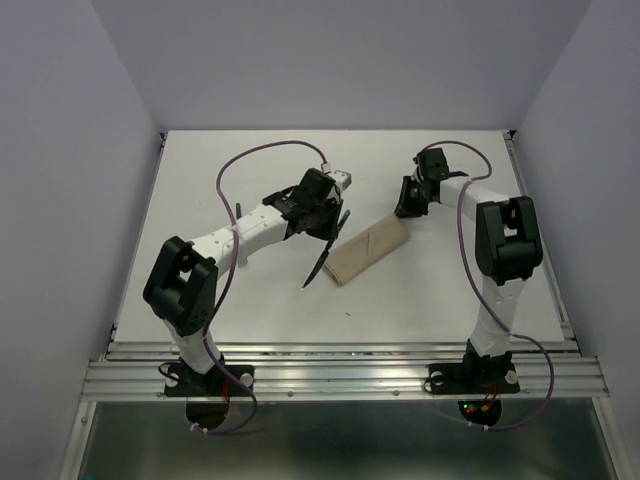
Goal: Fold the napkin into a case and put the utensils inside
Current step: Stuff the knife into the folded napkin.
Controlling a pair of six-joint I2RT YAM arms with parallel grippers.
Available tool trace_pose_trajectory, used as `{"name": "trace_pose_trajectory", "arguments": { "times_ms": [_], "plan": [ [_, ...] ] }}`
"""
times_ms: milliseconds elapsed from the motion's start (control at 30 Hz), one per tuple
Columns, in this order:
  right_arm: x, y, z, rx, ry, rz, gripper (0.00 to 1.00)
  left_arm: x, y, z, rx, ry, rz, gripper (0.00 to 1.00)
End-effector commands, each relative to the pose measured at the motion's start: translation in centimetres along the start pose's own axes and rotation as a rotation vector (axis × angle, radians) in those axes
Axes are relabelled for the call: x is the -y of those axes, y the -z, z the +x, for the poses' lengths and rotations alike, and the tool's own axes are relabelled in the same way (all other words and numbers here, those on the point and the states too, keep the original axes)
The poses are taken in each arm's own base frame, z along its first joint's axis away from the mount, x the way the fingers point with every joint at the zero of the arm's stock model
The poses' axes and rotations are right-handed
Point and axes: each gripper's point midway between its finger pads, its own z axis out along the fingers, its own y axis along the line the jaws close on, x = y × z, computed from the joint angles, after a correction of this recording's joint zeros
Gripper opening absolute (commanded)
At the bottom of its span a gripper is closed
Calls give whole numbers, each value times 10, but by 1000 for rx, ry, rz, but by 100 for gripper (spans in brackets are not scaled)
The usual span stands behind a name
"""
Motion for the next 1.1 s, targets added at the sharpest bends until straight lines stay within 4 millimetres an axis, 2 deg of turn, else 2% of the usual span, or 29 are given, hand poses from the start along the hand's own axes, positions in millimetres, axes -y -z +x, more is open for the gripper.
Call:
{"name": "trace_pose_trajectory", "arguments": {
  "times_ms": [0,67,267,633,833,1067],
  "plan": [
    [-21,1,1,-20,53,-50,25,28,0,-2,-28,-80,52,0],
    [-25,0,5,-30,70,-59,25,30,-8,5,-63,-102,45,0],
    [-39,-3,11,-50,100,-99,27,31,-13,18,-122,-160,59,0],
    [-45,-6,14,-78,90,-136,27,30,-12,41,-194,-267,72,0],
    [-48,-6,16,-87,82,-155,27,26,-21,57,-250,-309,57,0],
    [-47,-5,19,-92,77,-153,28,33,-26,50,-241,-314,61,0]
  ]
}}
